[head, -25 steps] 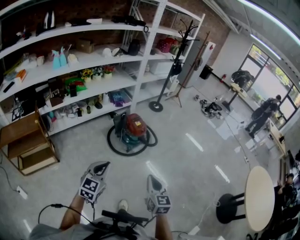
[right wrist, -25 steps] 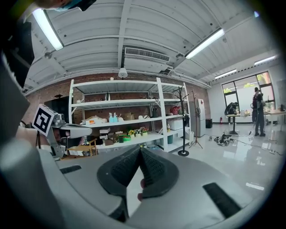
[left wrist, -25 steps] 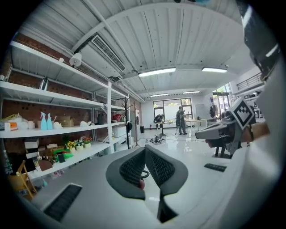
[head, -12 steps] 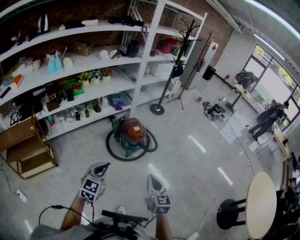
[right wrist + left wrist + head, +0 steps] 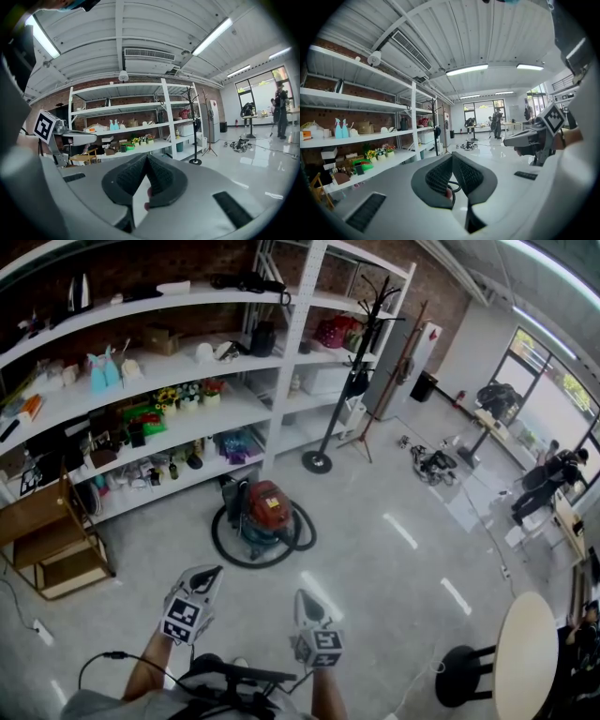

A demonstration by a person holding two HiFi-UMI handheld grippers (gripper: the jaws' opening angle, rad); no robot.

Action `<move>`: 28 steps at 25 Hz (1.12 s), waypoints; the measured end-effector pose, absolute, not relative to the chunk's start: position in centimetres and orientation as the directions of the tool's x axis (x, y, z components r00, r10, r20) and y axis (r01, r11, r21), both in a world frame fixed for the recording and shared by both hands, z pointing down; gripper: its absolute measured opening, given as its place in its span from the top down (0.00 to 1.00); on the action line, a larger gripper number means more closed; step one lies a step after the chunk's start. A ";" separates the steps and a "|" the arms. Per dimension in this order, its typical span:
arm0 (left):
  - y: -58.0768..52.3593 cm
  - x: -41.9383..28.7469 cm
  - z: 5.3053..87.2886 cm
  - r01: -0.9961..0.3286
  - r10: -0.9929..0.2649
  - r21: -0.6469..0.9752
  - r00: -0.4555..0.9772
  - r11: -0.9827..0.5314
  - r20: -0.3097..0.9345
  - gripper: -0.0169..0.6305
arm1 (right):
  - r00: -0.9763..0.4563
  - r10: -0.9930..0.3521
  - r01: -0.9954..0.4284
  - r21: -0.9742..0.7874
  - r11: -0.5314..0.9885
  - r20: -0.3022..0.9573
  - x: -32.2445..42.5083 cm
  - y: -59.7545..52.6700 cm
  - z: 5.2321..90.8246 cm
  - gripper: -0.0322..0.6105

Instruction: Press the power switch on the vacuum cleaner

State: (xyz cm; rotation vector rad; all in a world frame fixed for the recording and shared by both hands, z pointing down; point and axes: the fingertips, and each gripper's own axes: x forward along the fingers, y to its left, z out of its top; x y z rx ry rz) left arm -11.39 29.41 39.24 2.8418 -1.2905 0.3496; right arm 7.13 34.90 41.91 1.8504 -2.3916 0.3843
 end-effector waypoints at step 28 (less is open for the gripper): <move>15.8 -10.3 38.6 -0.736 -0.736 -0.095 0.643 -0.670 0.213 0.96 | -0.233 -0.950 -0.968 -0.142 0.207 0.209 8.9 21.7 41.0 0.93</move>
